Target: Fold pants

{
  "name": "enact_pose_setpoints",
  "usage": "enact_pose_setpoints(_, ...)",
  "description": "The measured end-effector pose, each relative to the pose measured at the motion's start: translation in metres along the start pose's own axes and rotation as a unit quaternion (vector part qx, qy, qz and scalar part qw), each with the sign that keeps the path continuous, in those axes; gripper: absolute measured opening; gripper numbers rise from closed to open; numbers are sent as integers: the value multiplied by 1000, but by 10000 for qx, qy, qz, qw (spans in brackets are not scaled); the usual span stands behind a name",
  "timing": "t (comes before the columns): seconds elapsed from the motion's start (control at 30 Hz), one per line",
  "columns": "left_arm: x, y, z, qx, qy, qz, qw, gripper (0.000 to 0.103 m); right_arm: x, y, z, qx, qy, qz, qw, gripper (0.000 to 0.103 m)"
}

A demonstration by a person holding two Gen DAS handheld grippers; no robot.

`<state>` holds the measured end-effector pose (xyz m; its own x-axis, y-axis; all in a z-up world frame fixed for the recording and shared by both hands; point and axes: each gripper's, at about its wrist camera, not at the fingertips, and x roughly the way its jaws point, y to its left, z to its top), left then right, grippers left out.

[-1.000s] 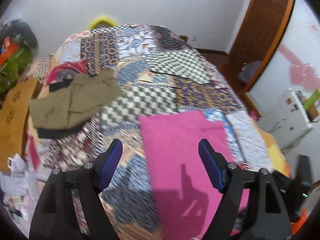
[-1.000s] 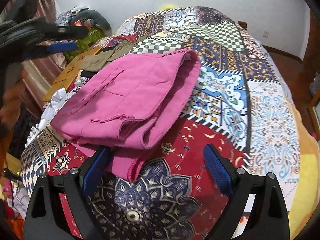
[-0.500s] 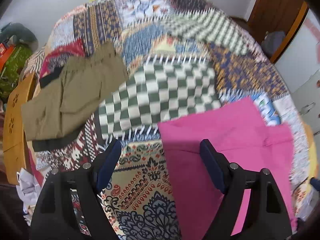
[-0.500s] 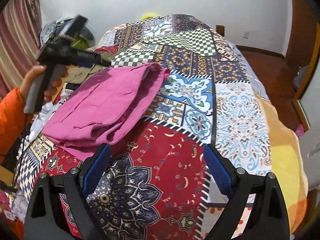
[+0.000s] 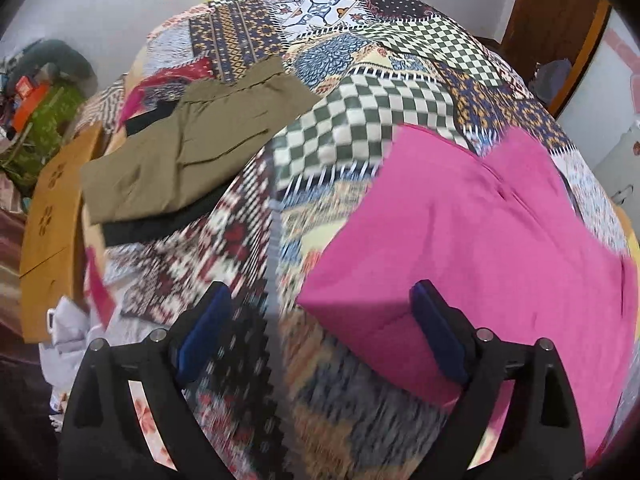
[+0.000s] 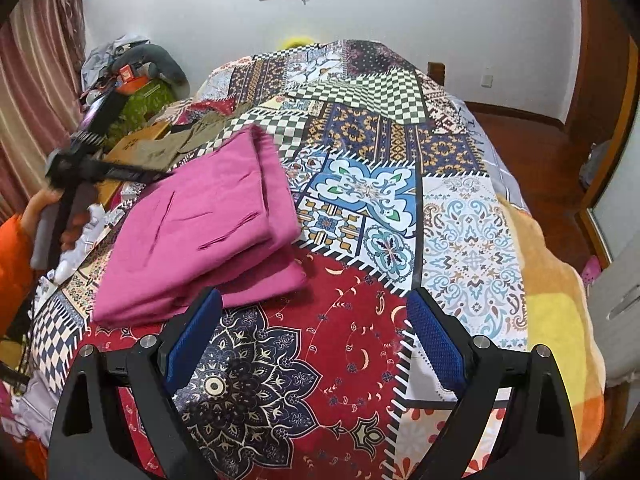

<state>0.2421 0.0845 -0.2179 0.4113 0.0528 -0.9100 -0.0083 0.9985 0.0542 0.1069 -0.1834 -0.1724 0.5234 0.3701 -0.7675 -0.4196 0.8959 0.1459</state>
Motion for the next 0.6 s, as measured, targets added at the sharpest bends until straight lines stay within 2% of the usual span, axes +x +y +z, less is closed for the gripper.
enact_pose_setpoints(0.2, -25, 1, -43, -152, 2, -322, 9994, 92, -4, 5, 4, -12, -116, 34, 9999, 92)
enact_pose_setpoints(0.37, -39, -6, -62, -354, -17, -606, 9975, 92, -1, 19, 7, -164, -138, 132, 9997, 92)
enact_pose_setpoints(0.5, -66, -15, -61, -210, -372, -528, 9977, 92, 5, 29, 11, -265, -115, 254, 9993, 92)
enact_pose_setpoints(0.6, -84, -21, -50, -148, -660, -633, 9957, 92, 8, 35, 18, -338, -127, 421, 9985, 92)
